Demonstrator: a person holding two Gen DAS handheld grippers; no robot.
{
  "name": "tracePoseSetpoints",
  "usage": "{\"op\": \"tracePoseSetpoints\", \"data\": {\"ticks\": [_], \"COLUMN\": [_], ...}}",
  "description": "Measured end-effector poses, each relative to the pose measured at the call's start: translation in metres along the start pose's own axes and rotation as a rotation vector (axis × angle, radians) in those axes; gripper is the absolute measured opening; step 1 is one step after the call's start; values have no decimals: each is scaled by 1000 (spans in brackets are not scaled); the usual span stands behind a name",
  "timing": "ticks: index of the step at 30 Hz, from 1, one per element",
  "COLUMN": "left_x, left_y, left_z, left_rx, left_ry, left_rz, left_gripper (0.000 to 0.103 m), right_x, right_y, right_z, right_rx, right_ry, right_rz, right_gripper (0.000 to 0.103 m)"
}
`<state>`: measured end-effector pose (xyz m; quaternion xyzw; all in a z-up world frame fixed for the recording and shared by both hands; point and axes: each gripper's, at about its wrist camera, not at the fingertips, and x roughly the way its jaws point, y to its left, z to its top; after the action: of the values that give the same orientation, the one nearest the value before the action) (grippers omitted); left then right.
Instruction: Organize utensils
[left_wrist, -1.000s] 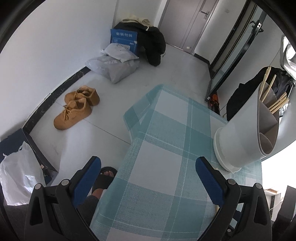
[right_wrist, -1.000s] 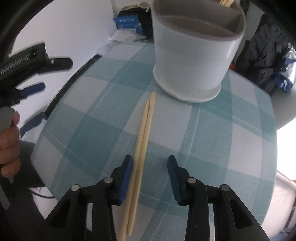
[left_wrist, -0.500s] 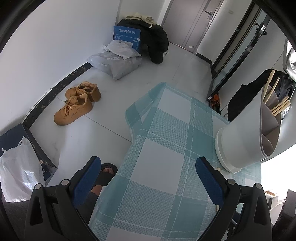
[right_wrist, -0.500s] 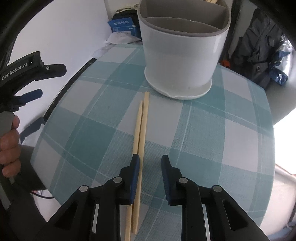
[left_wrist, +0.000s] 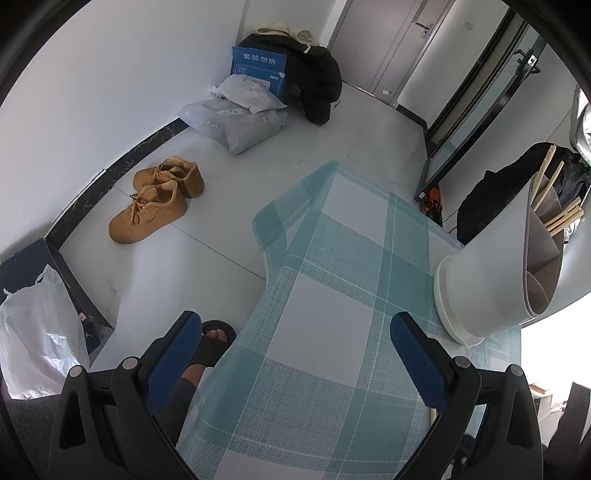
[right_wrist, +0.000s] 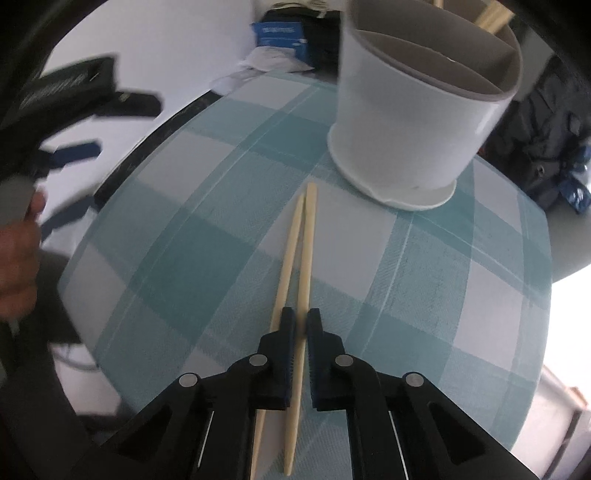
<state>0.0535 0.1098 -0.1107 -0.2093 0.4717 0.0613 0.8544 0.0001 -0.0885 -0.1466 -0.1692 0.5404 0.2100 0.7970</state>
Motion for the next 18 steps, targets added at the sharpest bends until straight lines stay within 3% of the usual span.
{"op": "tracePoseSetpoints", "data": {"ticks": [9,13,18], "left_x": [-1,-2,0], "left_y": [1,3,5], "left_z": [1,2,1], "left_rx": [-11,-16,-25], "left_ry": [5,7,14], "left_rz": [-12,-6,8], "left_gripper": [100,100,100], "right_x": [-10,-4,10], "right_y": [-17,-22,-24], "right_z": [-26,-13,24], "right_rx": [-3,2,6], "right_ry": [74,52,44], "right_rz": [-5,4,4], "right_gripper": [9,24,24]}}
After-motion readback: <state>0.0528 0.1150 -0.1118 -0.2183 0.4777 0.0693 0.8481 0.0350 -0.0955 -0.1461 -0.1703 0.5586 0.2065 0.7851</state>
